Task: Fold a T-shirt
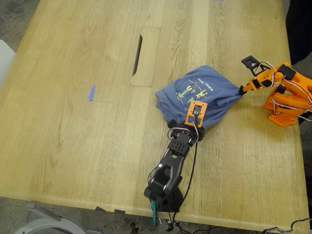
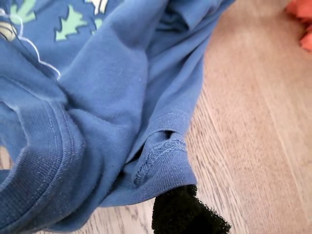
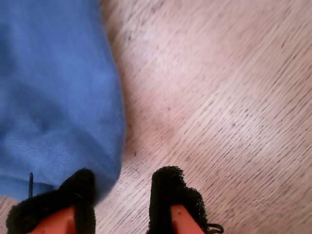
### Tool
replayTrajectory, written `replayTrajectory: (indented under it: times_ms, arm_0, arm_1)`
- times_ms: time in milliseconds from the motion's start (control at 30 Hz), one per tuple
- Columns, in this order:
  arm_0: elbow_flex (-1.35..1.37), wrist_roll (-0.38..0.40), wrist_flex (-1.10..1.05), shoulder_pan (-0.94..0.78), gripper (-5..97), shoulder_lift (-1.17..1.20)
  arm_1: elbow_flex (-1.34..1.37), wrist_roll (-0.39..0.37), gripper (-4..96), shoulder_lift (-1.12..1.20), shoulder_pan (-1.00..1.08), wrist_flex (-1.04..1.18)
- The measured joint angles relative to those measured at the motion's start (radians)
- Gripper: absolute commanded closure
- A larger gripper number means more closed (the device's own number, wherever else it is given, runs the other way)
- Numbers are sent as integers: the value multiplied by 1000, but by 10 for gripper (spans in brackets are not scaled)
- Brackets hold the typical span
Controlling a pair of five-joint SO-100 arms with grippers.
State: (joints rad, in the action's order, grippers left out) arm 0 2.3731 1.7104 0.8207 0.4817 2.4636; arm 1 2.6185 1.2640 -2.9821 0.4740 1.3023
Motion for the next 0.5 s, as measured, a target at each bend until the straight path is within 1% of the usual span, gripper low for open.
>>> replayTrajectory:
  times_ms: [133,267,367,400,467,500]
  arm_0:
    - [0,3,28,40,328,71]
    - [17,3,132,94,357,192]
    - [40,5,212,137,358,298]
    - [46,5,229,160,358,327]
    - [48,5,227,186,399,347]
    - [48,2,212,183,418,342]
  arm_1:
    - [-66,5,739,9,-23,38]
    - [-126,12,760,28,-51,58]
    - [-172,18,785,63,-71,49]
    - [-190,18,798,81,-78,40]
    - [-233,25,875,137,-97,11]
    - [-259,26,888,173,-106,-6]
